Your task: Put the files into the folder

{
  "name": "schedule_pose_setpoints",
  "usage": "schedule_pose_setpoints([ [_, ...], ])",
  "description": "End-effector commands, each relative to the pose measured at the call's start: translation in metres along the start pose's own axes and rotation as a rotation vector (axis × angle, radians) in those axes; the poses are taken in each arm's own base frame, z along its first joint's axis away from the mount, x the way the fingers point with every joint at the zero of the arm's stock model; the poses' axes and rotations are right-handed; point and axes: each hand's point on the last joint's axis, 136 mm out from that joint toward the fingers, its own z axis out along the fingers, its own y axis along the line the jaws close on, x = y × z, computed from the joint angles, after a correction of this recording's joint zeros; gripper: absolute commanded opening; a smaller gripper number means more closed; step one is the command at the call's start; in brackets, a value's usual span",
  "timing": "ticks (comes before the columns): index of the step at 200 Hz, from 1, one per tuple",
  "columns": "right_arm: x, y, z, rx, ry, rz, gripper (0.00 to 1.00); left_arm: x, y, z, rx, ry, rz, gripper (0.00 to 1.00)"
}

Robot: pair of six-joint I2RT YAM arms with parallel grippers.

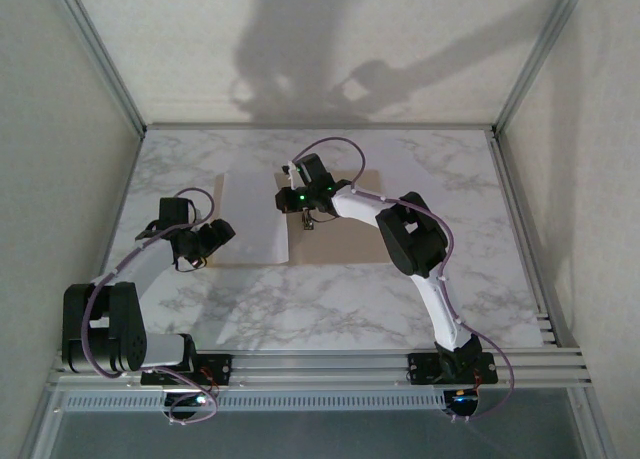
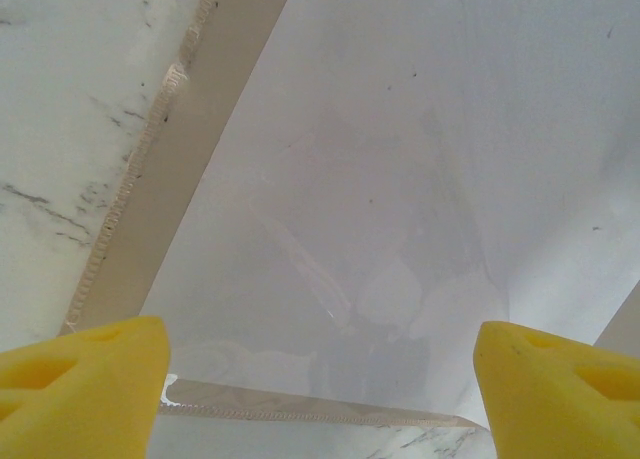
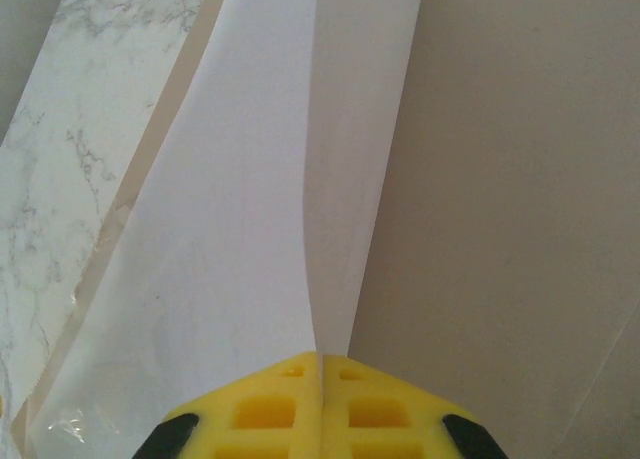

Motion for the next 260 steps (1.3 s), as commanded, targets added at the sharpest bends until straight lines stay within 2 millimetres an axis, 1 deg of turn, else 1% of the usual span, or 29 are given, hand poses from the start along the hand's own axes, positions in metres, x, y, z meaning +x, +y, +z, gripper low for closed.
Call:
schedule_pose_setpoints([
  [1,0.009,0.005,0.005,-0.015,0.034,-0.03,0.13,-0.004,-0.005,-0.004,0.017,-0.01,0.011,0.8],
  [12,0.005,0.009,0.001,-0.011,0.038,-0.039,0.22,-0.009,-0.007,-0.006,0.014,-0.022,0.016,0.8],
  [37,-0.01,0.022,-0.018,-0.001,0.034,-0.091,0.36,-0.024,-0.023,-0.014,0.002,-0.068,0.058,0.81],
  [53,-0.021,0.03,-0.034,0.018,0.034,-0.13,0.39,-0.035,-0.037,-0.016,-0.018,-0.098,0.096,0.81],
  [75,-0.037,0.043,-0.059,0.018,0.017,-0.17,0.42,-0.048,-0.065,-0.016,-0.039,-0.142,0.159,0.81],
  [88,-0.044,0.045,-0.075,0.018,0.005,-0.17,0.42,-0.055,-0.081,-0.013,-0.052,-0.174,0.2,0.81],
  [105,-0.048,0.043,-0.094,0.021,-0.005,-0.165,0.42,-0.063,-0.099,-0.007,-0.074,-0.205,0.25,0.8],
  [122,-0.048,0.035,-0.111,0.032,-0.012,-0.15,0.43,-0.068,-0.116,0.003,-0.104,-0.23,0.306,0.8],
  [138,-0.042,0.021,-0.124,0.059,-0.002,-0.124,0.43,-0.069,-0.128,0.016,-0.126,-0.238,0.356,0.8],
  [150,-0.033,0.008,-0.131,0.079,0.009,-0.109,0.43,-0.069,-0.136,0.024,-0.137,-0.242,0.39,0.8],
  [181,-0.002,-0.033,-0.143,0.156,0.036,-0.047,0.42,-0.062,-0.143,0.058,-0.223,-0.221,0.501,0.82],
  [200,0.018,-0.057,-0.147,0.207,0.062,0.0,0.42,-0.054,-0.142,0.08,-0.27,-0.192,0.546,0.84],
  [224,0.039,-0.075,-0.15,0.24,0.08,0.039,0.42,-0.047,-0.139,0.104,-0.311,-0.166,0.582,0.84],
  [260,0.064,-0.097,-0.148,0.28,0.115,0.108,0.41,-0.043,-0.128,0.123,-0.356,-0.147,0.588,0.83],
])
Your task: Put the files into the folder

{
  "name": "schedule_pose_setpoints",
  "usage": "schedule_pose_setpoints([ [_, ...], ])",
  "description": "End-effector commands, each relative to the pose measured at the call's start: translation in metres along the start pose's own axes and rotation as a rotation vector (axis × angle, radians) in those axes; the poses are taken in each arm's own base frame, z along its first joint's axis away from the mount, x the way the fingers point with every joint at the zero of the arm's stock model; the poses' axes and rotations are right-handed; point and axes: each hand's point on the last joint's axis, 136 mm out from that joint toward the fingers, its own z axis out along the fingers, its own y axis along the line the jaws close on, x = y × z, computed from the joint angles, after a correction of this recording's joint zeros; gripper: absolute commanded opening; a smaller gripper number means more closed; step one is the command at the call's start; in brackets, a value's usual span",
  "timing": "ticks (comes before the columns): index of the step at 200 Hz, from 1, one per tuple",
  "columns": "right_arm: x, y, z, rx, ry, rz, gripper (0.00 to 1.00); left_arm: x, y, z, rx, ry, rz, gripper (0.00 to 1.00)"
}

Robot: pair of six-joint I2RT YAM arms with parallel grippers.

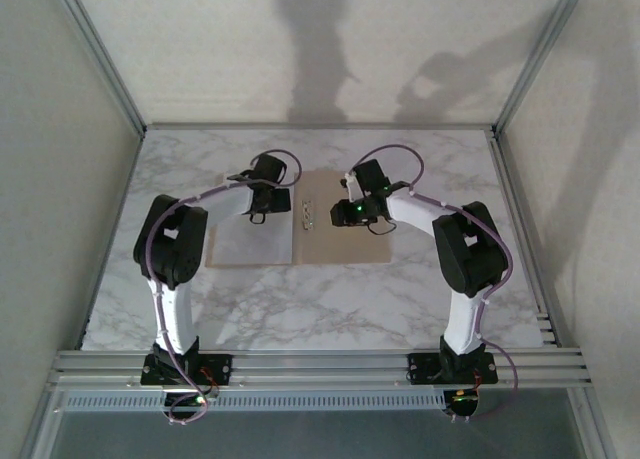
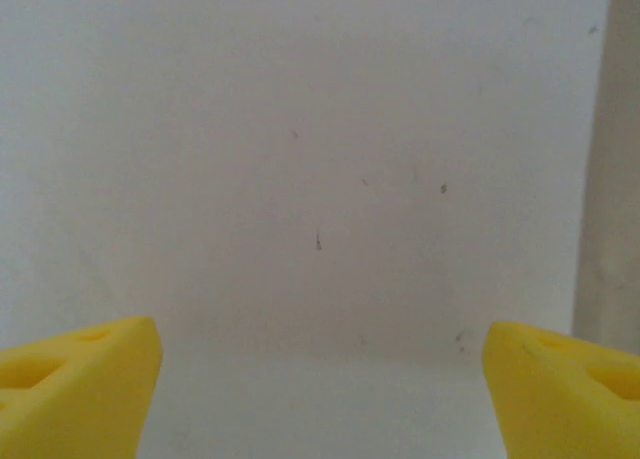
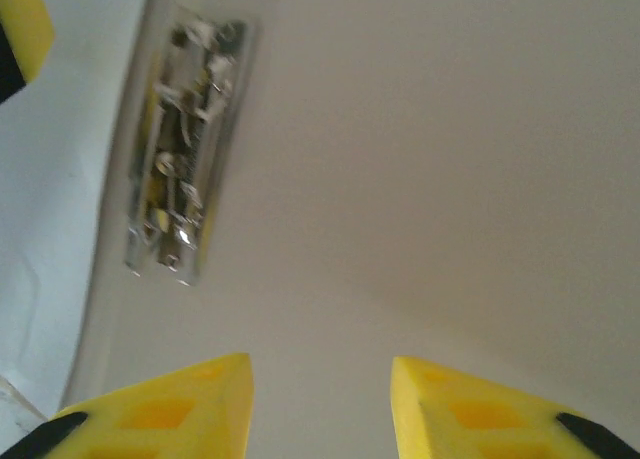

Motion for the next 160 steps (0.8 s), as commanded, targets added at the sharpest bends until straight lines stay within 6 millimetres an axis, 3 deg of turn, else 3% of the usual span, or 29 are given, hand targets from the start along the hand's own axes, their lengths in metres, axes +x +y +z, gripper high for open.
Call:
schedule_pose_setpoints([
  [1,-0.006,-0.004,-0.01,0.016,-0.05,0.022,0.41,-0.003,0.007,0.006,-0.062,-0.008,0.026,0.83],
  [37,0.009,-0.015,-0.004,0.031,-0.029,0.07,0.41,0.008,0.011,0.016,-0.077,0.02,0.024,0.82],
  [70,0.02,-0.019,-0.001,0.038,-0.01,0.09,0.41,0.018,0.027,0.021,-0.105,0.037,-0.007,0.82],
  [128,0.032,-0.026,0.003,0.048,0.0,0.12,0.41,0.019,0.046,0.017,-0.125,0.042,-0.054,0.82],
  [160,0.034,-0.026,0.002,0.051,-0.004,0.129,0.41,0.014,0.037,0.013,-0.071,0.036,-0.037,0.82],
])
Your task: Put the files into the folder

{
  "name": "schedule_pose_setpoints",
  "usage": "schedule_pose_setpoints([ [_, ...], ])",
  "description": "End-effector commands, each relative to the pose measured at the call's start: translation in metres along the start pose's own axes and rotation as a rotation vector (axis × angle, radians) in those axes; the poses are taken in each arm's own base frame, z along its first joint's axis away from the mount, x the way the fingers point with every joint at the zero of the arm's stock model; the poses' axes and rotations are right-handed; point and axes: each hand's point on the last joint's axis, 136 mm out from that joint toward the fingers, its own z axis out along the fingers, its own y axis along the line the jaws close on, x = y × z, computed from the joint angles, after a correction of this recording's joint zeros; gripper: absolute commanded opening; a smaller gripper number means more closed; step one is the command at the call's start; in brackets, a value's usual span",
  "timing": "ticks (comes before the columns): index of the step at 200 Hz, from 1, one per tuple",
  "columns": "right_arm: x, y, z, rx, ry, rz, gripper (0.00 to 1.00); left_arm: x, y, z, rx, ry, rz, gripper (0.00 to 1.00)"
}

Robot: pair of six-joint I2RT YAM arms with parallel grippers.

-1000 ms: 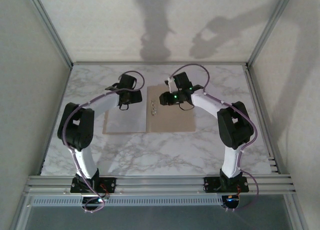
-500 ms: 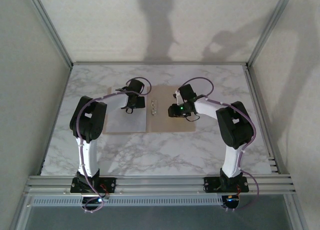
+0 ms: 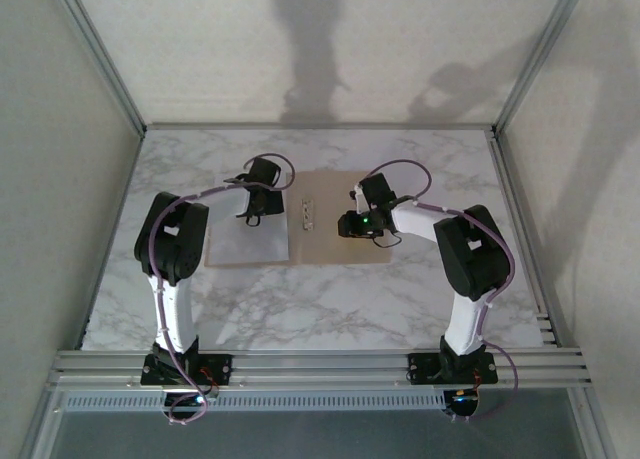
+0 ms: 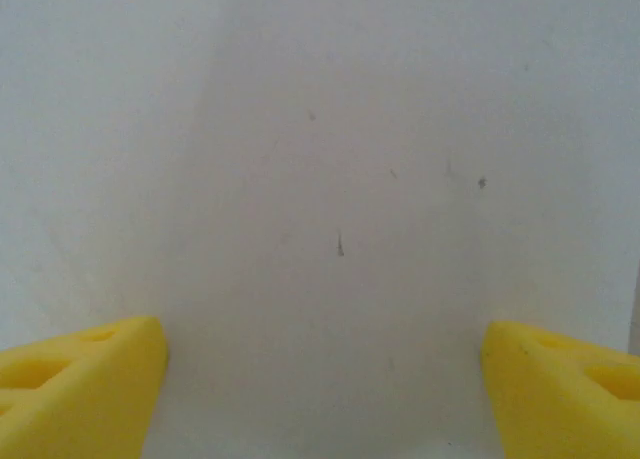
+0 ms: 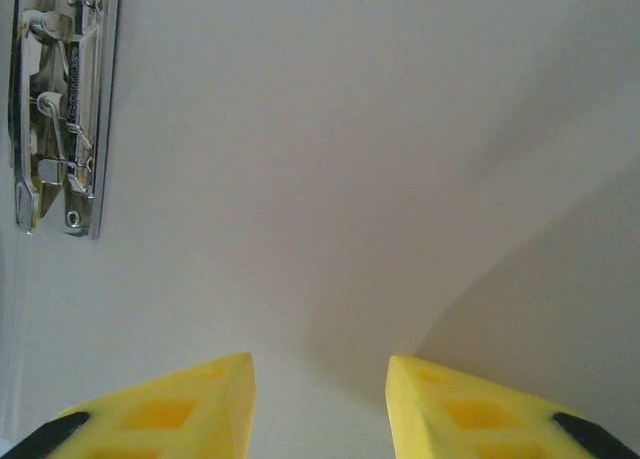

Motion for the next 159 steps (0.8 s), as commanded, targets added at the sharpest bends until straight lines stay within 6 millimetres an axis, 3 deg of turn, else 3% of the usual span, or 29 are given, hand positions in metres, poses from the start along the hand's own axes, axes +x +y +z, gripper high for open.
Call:
schedule_pose_setpoints([
  [1,0.006,-0.008,-0.004,0.027,0.001,0.03,0.41,0.013,0.013,-0.002,-0.025,0.047,0.01,0.82],
  [67,0.004,-0.007,-0.004,0.023,-0.003,0.043,0.41,0.015,-0.015,-0.005,0.037,0.054,0.112,0.83],
  [114,0.003,-0.007,-0.004,0.028,-0.001,0.044,0.41,0.014,-0.018,-0.011,0.015,0.044,0.169,0.83],
  [159,0.002,-0.006,-0.006,0.029,-0.002,0.047,0.41,0.014,-0.005,-0.012,-0.047,0.042,0.166,0.84],
])
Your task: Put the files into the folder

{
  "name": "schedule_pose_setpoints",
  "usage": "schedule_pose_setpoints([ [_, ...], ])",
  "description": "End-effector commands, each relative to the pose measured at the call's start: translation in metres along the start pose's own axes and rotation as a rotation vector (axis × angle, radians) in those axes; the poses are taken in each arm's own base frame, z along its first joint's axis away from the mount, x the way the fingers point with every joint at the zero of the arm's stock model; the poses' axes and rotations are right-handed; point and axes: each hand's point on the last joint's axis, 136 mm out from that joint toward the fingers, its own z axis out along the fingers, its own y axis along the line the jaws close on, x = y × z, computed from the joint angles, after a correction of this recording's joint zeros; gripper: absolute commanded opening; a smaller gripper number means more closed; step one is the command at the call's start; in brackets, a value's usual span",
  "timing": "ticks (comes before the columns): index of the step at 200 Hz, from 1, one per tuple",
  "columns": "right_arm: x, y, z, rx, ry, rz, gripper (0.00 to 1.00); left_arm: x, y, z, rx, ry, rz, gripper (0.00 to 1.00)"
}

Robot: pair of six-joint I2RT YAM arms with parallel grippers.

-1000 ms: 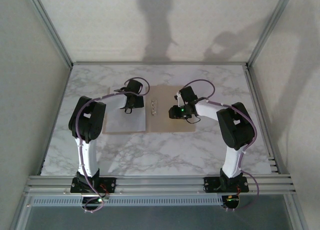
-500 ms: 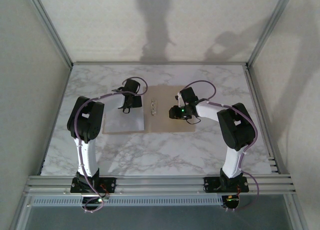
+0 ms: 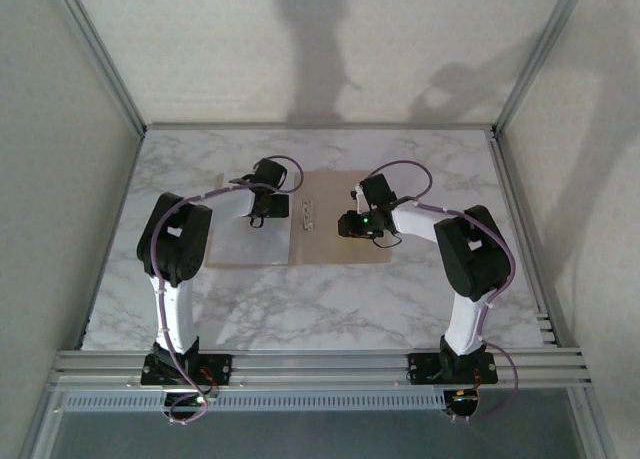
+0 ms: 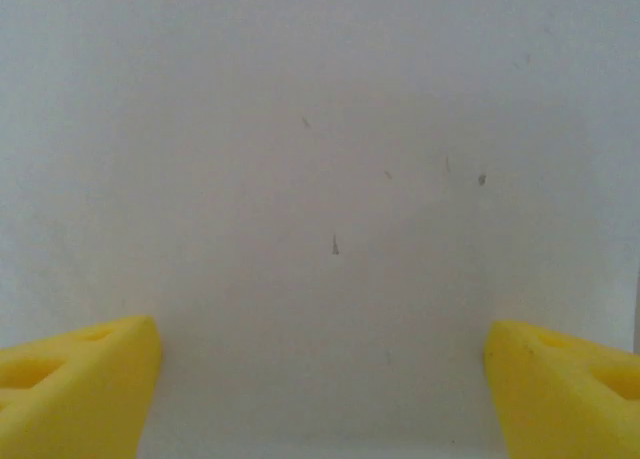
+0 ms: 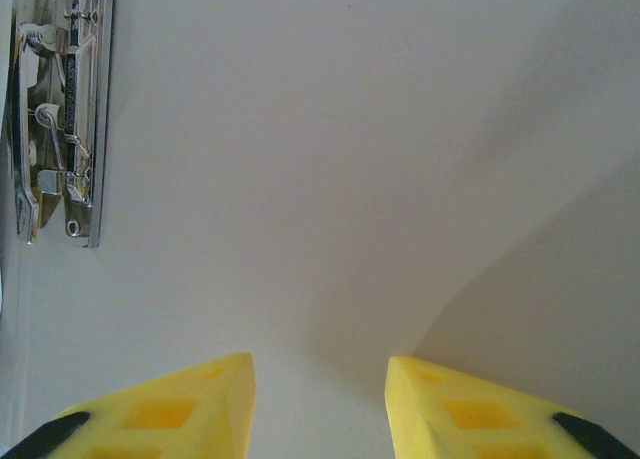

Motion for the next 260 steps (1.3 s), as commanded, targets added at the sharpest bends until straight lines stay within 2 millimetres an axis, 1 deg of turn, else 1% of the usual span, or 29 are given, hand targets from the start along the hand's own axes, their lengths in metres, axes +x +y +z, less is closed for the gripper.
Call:
schedule_pose_setpoints([
  [1,0.002,-0.006,-0.006,0.029,0.003,0.025,0.41,0.008,0.012,-0.006,-0.066,0.035,0.034,0.84],
  [22,0.002,-0.006,-0.007,0.031,0.003,0.025,0.41,0.007,0.017,-0.005,-0.075,0.034,0.018,0.84],
  [60,0.003,-0.007,-0.007,0.035,0.004,0.03,0.41,0.005,0.019,-0.007,-0.091,0.031,0.038,0.84],
  [91,0.003,-0.007,-0.006,0.036,0.006,0.034,0.41,0.003,0.029,-0.008,-0.122,0.029,0.025,0.84],
  [107,0.003,-0.007,-0.006,0.036,0.007,0.037,0.41,0.0,0.031,-0.01,-0.115,0.024,0.016,0.83],
  [151,0.002,-0.006,-0.006,0.032,0.007,0.043,0.41,-0.007,0.021,-0.016,-0.063,0.016,0.009,0.84],
  [180,0.001,-0.005,-0.006,0.028,0.005,0.044,0.41,-0.019,0.012,-0.031,-0.008,-0.012,-0.011,0.86],
  [216,0.001,-0.004,-0.006,0.023,0.005,0.047,0.41,-0.031,0.012,-0.045,-0.005,-0.039,-0.033,0.87],
  [241,0.0,-0.003,-0.007,0.019,0.004,0.051,0.41,-0.033,0.012,-0.049,0.001,-0.047,-0.049,0.87],
  [260,0.001,-0.002,-0.007,0.016,0.005,0.052,0.41,-0.028,0.009,-0.049,0.018,-0.039,-0.062,0.86],
])
